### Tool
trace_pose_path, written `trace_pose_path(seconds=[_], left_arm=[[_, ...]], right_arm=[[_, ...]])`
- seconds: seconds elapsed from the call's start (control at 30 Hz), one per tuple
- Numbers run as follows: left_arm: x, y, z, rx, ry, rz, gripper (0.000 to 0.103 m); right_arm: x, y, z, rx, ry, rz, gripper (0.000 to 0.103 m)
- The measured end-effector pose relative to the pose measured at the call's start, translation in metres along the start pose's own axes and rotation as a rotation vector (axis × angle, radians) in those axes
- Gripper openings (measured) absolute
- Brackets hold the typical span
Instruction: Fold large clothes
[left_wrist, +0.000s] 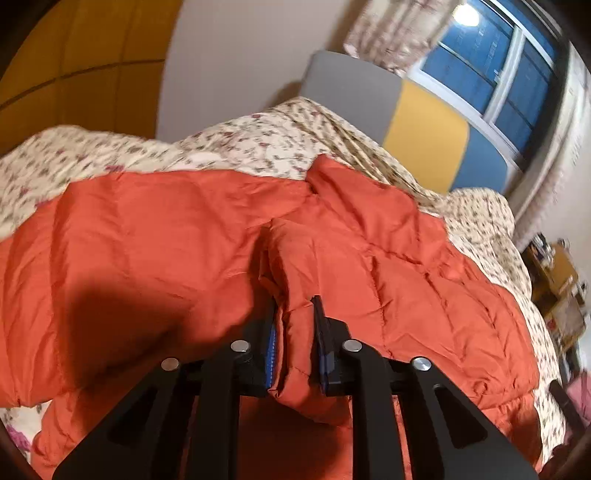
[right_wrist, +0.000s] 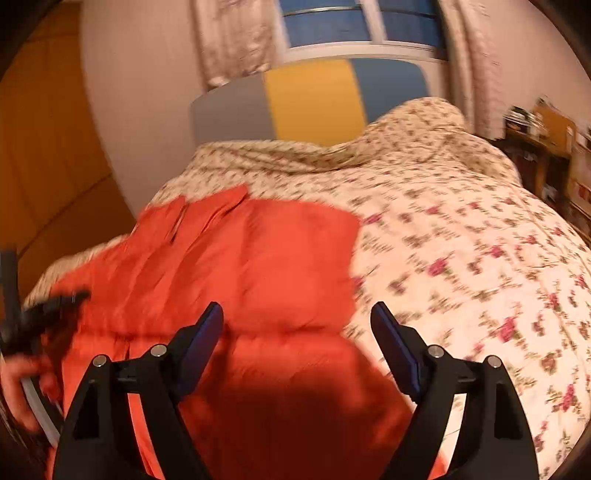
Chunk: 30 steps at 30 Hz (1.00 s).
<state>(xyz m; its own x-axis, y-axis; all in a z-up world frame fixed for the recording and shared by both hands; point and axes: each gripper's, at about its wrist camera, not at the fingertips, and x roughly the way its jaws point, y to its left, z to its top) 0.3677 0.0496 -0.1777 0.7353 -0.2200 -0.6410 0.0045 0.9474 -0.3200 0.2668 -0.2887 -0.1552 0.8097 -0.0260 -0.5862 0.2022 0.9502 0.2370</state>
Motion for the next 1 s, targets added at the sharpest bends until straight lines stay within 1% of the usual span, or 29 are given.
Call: trace_pose_path(seconds=[0.03, 0.07, 0.1, 0.13, 0.2, 0.23, 0.27, 0.33, 0.4, 0.47, 0.5, 0.57, 0.7, 0.8, 0.87, 0.9, 0.93, 0.97, 1.0], left_arm=[[0.000, 0.003, -0.003, -0.017, 0.000, -0.007, 0.014], [0.002, 0.007, -0.004, -0.037, 0.003, -0.017, 0.014], [0.004, 0.009, -0.005, -0.051, 0.009, -0.032, 0.014], [0.005, 0.010, -0.006, -0.058, 0.012, -0.041, 0.014], [0.006, 0.014, -0.008, -0.076, 0.018, -0.058, 0.015], [0.007, 0.016, -0.010, -0.081, 0.025, -0.065, 0.015], [0.008, 0.016, -0.010, -0.085, 0.032, -0.066, 0.018], [0.011, 0.017, -0.012, -0.089, 0.051, -0.067, 0.020], [0.012, 0.016, -0.012, -0.084, 0.057, -0.069, 0.022], [0.014, 0.013, -0.013, -0.065, 0.062, -0.069, 0.030], [0.015, 0.011, -0.014, -0.054, 0.064, -0.065, 0.032], [0.019, 0.001, -0.015, -0.002, 0.069, -0.031, 0.039], [0.023, -0.010, -0.018, 0.061, 0.074, 0.028, 0.041], [0.022, -0.006, -0.018, 0.049, 0.076, 0.017, 0.041], [0.020, -0.002, -0.016, 0.033, 0.077, 0.003, 0.041], [0.016, 0.001, -0.016, 0.018, 0.071, -0.012, 0.043], [0.011, 0.002, -0.017, 0.008, 0.065, -0.019, 0.050], [0.000, 0.004, -0.019, -0.006, 0.040, -0.012, 0.062], [-0.014, 0.004, -0.022, -0.018, 0.001, 0.035, 0.070]], right_arm=[[0.001, -0.005, 0.009, 0.028, 0.002, -0.007, 0.074], [0.003, -0.010, 0.019, 0.054, 0.009, -0.010, 0.069], [0.005, -0.010, 0.018, 0.072, 0.013, -0.011, 0.064], [0.011, -0.011, 0.025, 0.086, 0.020, -0.009, 0.061], [0.028, -0.005, 0.033, 0.081, 0.045, 0.011, 0.050], [0.039, 0.001, 0.033, 0.069, 0.065, 0.024, 0.048], [0.054, 0.006, 0.036, 0.059, 0.087, 0.034, 0.045], [0.086, 0.016, 0.043, 0.039, 0.118, 0.012, 0.045], [0.116, 0.017, 0.045, 0.030, 0.152, -0.027, 0.045], [0.139, 0.016, 0.040, 0.031, 0.203, -0.053, 0.045], [0.149, 0.017, 0.037, 0.010, 0.219, -0.073, 0.045], [0.157, 0.021, 0.029, -0.045, 0.191, -0.110, 0.045], [0.162, 0.020, 0.025, -0.055, 0.180, -0.124, 0.045], [0.160, 0.018, 0.027, -0.052, 0.186, -0.117, 0.047], [0.150, 0.015, 0.029, -0.040, 0.180, -0.105, 0.047], [0.141, 0.017, 0.029, -0.030, 0.162, -0.094, 0.048], [0.127, 0.017, 0.027, -0.019, 0.133, -0.071, 0.048], [0.117, 0.019, 0.026, -0.022, 0.116, -0.059, 0.048], [0.104, 0.022, 0.022, -0.048, 0.096, -0.048, 0.050]])
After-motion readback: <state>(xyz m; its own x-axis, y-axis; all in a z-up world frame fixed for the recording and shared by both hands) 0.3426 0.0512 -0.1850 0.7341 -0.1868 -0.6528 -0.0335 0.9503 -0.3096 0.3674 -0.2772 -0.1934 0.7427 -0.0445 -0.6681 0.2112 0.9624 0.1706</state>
